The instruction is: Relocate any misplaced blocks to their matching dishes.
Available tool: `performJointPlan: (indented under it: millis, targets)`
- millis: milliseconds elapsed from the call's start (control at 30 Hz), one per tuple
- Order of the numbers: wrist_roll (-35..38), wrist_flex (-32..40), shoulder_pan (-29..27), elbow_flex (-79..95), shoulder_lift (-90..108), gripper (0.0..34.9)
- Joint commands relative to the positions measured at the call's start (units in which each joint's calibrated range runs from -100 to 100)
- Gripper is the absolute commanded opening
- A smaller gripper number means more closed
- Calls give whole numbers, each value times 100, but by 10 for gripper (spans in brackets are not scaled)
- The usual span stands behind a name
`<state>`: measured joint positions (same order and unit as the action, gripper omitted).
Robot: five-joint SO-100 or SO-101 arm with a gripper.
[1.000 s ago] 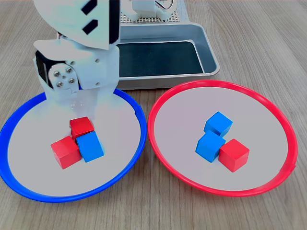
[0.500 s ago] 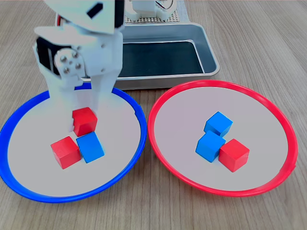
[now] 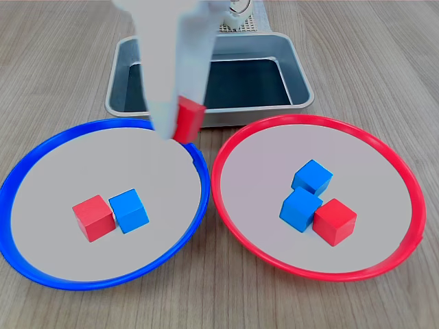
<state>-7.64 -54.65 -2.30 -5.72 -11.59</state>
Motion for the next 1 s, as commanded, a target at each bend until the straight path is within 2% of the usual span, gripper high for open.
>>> performJointPlan:
  millis: [0,300,767,967]
  targets:
    - [190,252,602,-25,200,3]
    - [791,797,1637,-216,-354,3]
    - [1284,1243,1929,-243,-986,3]
    - [1402,1202,2042,-88,-1037,3]
